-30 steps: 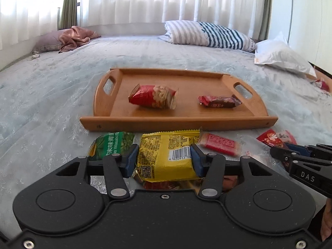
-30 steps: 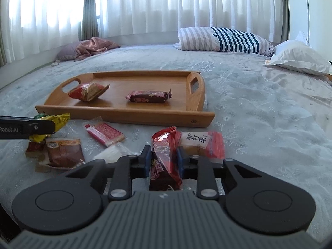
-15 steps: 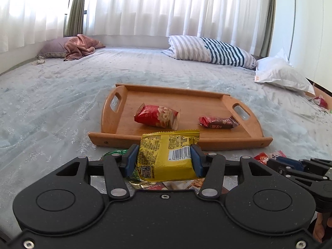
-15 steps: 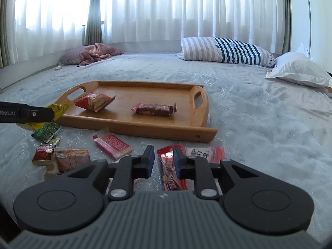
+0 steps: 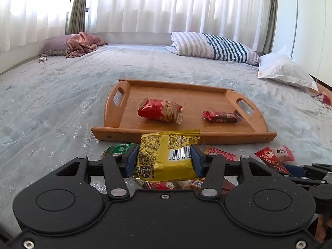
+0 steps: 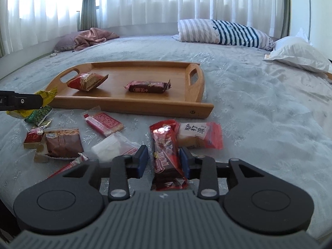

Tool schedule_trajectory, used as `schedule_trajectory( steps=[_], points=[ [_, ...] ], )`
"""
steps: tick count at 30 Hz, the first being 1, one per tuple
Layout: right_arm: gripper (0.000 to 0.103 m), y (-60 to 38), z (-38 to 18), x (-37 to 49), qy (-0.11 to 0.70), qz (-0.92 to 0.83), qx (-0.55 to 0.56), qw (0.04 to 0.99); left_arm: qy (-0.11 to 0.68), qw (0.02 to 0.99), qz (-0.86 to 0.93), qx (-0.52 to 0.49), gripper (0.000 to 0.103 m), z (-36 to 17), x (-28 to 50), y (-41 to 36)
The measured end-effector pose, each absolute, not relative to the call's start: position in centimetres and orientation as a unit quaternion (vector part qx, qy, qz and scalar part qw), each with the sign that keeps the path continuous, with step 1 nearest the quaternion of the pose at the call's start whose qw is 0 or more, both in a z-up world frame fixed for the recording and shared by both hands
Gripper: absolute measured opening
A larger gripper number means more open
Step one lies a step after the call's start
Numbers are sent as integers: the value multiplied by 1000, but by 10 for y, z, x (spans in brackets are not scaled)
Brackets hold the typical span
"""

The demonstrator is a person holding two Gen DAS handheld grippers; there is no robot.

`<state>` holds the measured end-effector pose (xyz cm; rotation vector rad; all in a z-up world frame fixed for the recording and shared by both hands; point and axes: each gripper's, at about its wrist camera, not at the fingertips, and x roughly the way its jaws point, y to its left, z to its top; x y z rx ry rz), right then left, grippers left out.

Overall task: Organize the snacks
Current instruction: 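Carry the yellow bag toward the tray while right tool carries the red bar there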

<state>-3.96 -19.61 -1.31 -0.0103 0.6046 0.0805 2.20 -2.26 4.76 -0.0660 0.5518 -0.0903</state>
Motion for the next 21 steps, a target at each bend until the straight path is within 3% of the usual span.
schedule_trajectory(
  steps=[11,21],
  points=[
    [29,-198,23,-34,254,57,41,965,245,969,-22,-32,50,64,39,-10],
    [29,-201,47,27,236,37,55,969,224,973,8,-45,50,81,107,4]
  ],
)
